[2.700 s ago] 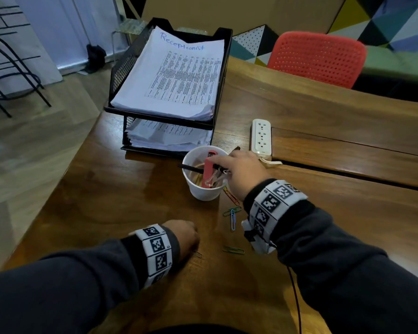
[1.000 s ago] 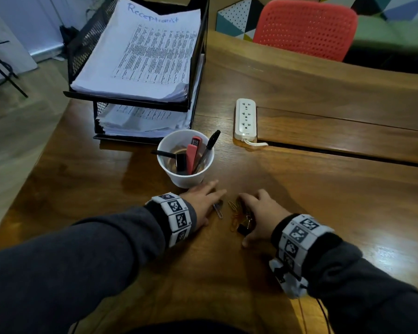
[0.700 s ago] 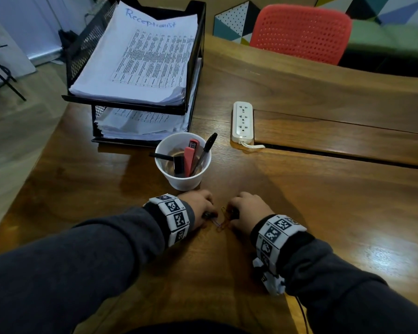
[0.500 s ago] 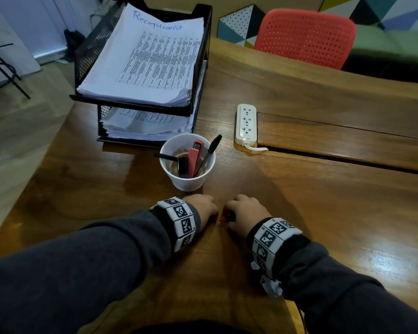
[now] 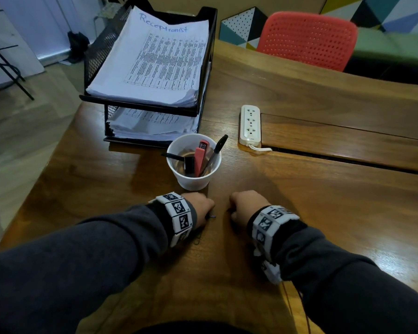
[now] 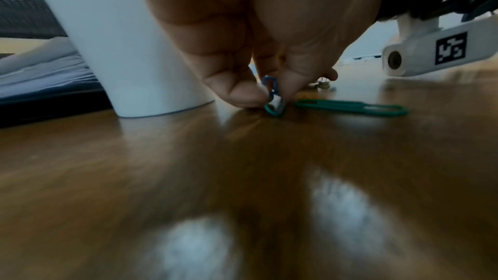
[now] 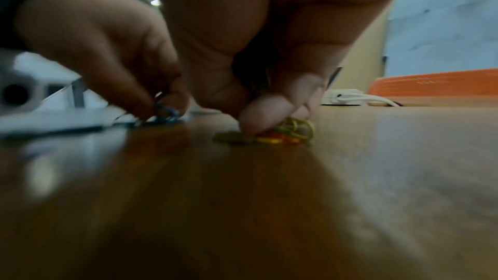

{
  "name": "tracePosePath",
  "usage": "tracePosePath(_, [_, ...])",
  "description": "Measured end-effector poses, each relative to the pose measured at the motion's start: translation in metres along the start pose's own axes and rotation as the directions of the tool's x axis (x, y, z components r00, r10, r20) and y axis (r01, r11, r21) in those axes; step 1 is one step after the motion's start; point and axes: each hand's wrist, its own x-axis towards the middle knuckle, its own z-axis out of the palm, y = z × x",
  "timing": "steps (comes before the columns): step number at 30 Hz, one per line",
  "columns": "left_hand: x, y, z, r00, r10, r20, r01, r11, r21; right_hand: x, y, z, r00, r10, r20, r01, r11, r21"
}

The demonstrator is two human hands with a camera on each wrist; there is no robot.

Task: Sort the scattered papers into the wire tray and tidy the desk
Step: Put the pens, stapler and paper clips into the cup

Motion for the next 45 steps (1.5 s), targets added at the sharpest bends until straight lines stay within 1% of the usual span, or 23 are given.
tracePosePath(2, [-0.013, -0.003, -0.006, 0.997, 0.000, -0.082, -0.006, 0.997, -0.073, -0.008, 0.005, -0.011, 0.992, 0.072, -0.101, -0.050, 0.978, 0.200])
tracePosePath(4, [-0.031, -0.006, -0.021, 0.971, -0.013, -0.240, -0.027, 0.986, -0.165, -0.017, 0.006, -0.026, 0.968, 0.084, -0.237, 0.017, 0.920, 0.393])
tracePosePath(5, [-0.042, -0.008, -0.030, 0.941, -0.035, -0.337, -0.036, 0.979, -0.203, -0.022, 0.004, -0.035, 0.947, 0.076, -0.313, 0.087, 0.876, 0.474])
tracePosePath(7, [-0.059, -0.015, -0.050, 0.843, -0.100, -0.528, -0.048, 0.964, -0.261, -0.029, -0.004, -0.054, 0.888, 0.042, -0.457, 0.242, 0.803, 0.544])
tracePosePath(9, [-0.066, -0.026, -0.067, 0.740, -0.161, -0.653, -0.055, 0.953, -0.297, -0.027, -0.015, -0.069, 0.843, 0.001, -0.538, 0.309, 0.818, 0.485])
tracePosePath(10, [-0.066, -0.031, -0.073, 0.712, -0.178, -0.680, -0.049, 0.953, -0.300, -0.023, -0.021, -0.074, 0.830, -0.024, -0.558, 0.313, 0.847, 0.430])
tracePosePath(11, [-0.063, -0.035, -0.078, 0.715, -0.180, -0.676, -0.032, 0.957, -0.289, -0.019, -0.028, -0.078, 0.821, -0.049, -0.569, 0.310, 0.875, 0.372])
tracePosePath(12, [-0.058, -0.039, -0.081, 0.749, -0.171, -0.640, -0.002, 0.966, -0.260, -0.014, -0.034, -0.081, 0.819, -0.074, -0.569, 0.301, 0.900, 0.315])
tracePosePath(15, [-0.038, -0.049, -0.081, 0.904, -0.138, -0.404, 0.124, 0.990, -0.060, -0.003, -0.045, -0.084, 0.853, -0.185, -0.487, 0.239, 0.970, 0.051])
tracePosePath(17, [-0.030, -0.052, -0.078, 0.961, -0.122, -0.250, 0.142, 0.988, 0.062, -0.001, -0.046, -0.084, 0.891, -0.218, -0.398, 0.216, 0.975, -0.050])
tracePosePath(18, [-0.030, -0.054, -0.076, 0.967, -0.113, -0.227, 0.133, 0.988, 0.073, -0.001, -0.045, -0.084, 0.902, -0.217, -0.374, 0.218, 0.975, -0.038])
tracePosePath(20, [-0.038, -0.054, -0.071, 0.948, -0.096, -0.304, 0.096, 0.995, -0.014, -0.007, -0.040, -0.084, 0.886, -0.208, -0.415, 0.246, 0.969, 0.039])
tracePosePath(22, [-0.053, -0.050, -0.064, 0.866, -0.095, -0.491, 0.021, 0.988, -0.154, -0.014, -0.028, -0.078, 0.851, -0.116, -0.512, 0.238, 0.955, 0.180])
tracePosePath(23, [-0.059, -0.047, -0.059, 0.823, -0.088, -0.561, -0.026, 0.981, -0.191, -0.016, -0.019, -0.073, 0.851, -0.057, -0.522, 0.203, 0.952, 0.227])
tracePosePath(24, [-0.064, -0.041, -0.053, 0.814, -0.062, -0.577, -0.061, 0.980, -0.190, -0.018, -0.009, -0.065, 0.876, -0.010, -0.483, 0.142, 0.961, 0.238])
tracePosePath(25, [-0.066, -0.033, -0.044, 0.844, -0.024, -0.535, -0.075, 0.984, -0.163, -0.018, -0.001, -0.054, 0.920, 0.028, -0.391, 0.065, 0.973, 0.222])
tracePosePath(26, [-0.065, -0.024, -0.033, 0.892, 0.003, -0.452, -0.072, 0.988, -0.134, -0.018, 0.005, -0.040, 0.961, 0.066, -0.269, -0.017, 0.984, 0.178])
tracePosePath(28, [-0.055, -0.009, -0.012, 0.973, -0.011, -0.229, -0.014, 0.994, -0.108, -0.015, 0.013, -0.015, 0.990, 0.125, -0.067, -0.121, 0.991, 0.053])
tracePosePath(30, [-0.042, -0.002, 0.005, 0.996, -0.080, -0.033, 0.076, 0.992, -0.103, -0.013, 0.015, 0.004, 0.987, 0.159, -0.003, -0.159, 0.987, -0.027])
tracePosePath(32, [-0.031, 0.002, 0.014, 0.989, -0.137, 0.063, 0.142, 0.985, -0.098, -0.010, 0.016, 0.014, 0.986, 0.166, 0.004, -0.166, 0.985, -0.050])
tracePosePath(34, [-0.025, 0.005, 0.017, 0.981, -0.173, 0.086, 0.180, 0.980, -0.086, -0.009, 0.015, 0.018, 0.988, 0.152, 0.006, -0.152, 0.986, -0.063])
tracePosePath(41, [-0.016, 0.011, 0.016, 0.975, -0.213, 0.066, 0.218, 0.973, -0.072, -0.007, 0.008, 0.019, 0.997, 0.062, 0.035, -0.057, 0.988, -0.142])
tracePosePath(45, [-0.017, 0.018, 0.015, 0.984, -0.170, 0.056, 0.171, 0.985, -0.015, -0.009, -0.001, 0.018, 0.999, 0.008, 0.047, 0.001, 0.983, -0.186])
